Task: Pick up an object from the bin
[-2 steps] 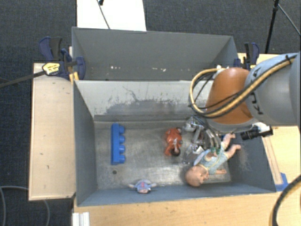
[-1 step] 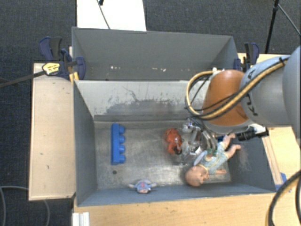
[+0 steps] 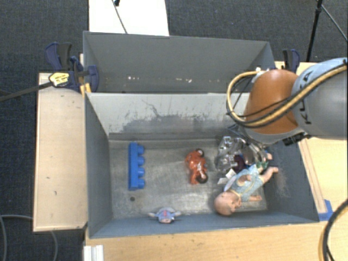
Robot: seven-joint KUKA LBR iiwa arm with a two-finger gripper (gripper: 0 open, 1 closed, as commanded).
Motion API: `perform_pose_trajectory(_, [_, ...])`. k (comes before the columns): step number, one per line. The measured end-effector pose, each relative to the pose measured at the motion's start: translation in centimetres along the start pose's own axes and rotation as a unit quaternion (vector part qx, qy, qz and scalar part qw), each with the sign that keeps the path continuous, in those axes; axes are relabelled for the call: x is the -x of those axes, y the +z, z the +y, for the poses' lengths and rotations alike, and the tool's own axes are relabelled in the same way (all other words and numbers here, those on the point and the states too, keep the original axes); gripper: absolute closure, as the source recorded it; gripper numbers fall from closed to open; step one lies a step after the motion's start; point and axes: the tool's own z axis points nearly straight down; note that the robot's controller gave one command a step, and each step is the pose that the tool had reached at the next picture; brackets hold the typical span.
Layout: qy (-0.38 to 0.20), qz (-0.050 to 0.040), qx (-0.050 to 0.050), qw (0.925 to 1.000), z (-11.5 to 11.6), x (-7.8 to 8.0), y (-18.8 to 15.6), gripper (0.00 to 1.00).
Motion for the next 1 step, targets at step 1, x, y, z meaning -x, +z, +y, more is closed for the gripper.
perform_pose_trajectory(1, [-0.001,0.0001,0.0,1.0,0.02,0.0,0.0,0.0])
